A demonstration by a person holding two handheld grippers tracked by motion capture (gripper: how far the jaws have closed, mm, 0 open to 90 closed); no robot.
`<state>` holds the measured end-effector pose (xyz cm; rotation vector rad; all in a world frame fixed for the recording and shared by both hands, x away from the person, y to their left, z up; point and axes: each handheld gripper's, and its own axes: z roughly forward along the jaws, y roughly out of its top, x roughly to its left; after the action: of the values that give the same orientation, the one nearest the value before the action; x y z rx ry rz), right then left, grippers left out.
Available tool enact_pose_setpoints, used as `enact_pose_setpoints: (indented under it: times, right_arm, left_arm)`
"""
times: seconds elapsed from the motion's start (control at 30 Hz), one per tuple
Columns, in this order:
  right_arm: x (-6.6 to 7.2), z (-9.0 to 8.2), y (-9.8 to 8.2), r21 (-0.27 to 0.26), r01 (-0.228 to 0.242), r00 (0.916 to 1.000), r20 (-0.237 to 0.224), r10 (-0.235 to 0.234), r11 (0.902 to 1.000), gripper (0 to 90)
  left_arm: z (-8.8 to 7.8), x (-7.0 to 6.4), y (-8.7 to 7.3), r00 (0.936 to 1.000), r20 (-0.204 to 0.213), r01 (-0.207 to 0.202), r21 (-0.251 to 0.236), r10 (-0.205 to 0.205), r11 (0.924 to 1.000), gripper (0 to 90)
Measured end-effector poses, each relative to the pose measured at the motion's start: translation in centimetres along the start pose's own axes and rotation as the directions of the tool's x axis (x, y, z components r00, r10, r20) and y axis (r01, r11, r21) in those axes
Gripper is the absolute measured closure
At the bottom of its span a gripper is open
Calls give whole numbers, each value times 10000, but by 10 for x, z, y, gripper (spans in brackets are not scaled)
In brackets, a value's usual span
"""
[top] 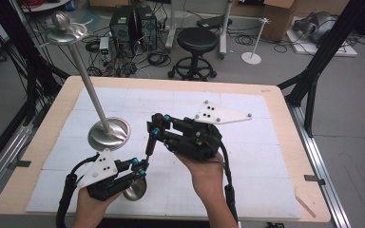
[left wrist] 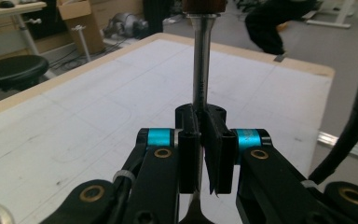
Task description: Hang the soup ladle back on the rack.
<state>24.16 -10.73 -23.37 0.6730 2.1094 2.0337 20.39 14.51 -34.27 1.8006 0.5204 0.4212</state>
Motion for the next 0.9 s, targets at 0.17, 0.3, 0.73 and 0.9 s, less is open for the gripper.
enact_pose_setpoints:
  times: [0.17,0.3,0.73,0.9]
  right_arm:
    - [6,0,11,143,252,9989,-389,-247,9996,733]
    - [7,0,15,430,660,9945,-841,-622,9969,733]
    - [-10,-2,10,230,1175,9532,-2830,-1062,9928,732]
    - [-10,2,9,294,1499,9229,-3626,-1292,9883,732]
  left_arm:
    - [-5,6,2,9961,854,249,-397,-214,9989,828]
    - [-11,19,3,9796,1951,604,-539,-488,9967,637]
    - [-33,42,34,9183,3959,634,-1498,11,9867,421]
    - [-29,39,39,9082,4182,451,-1421,187,9888,417]
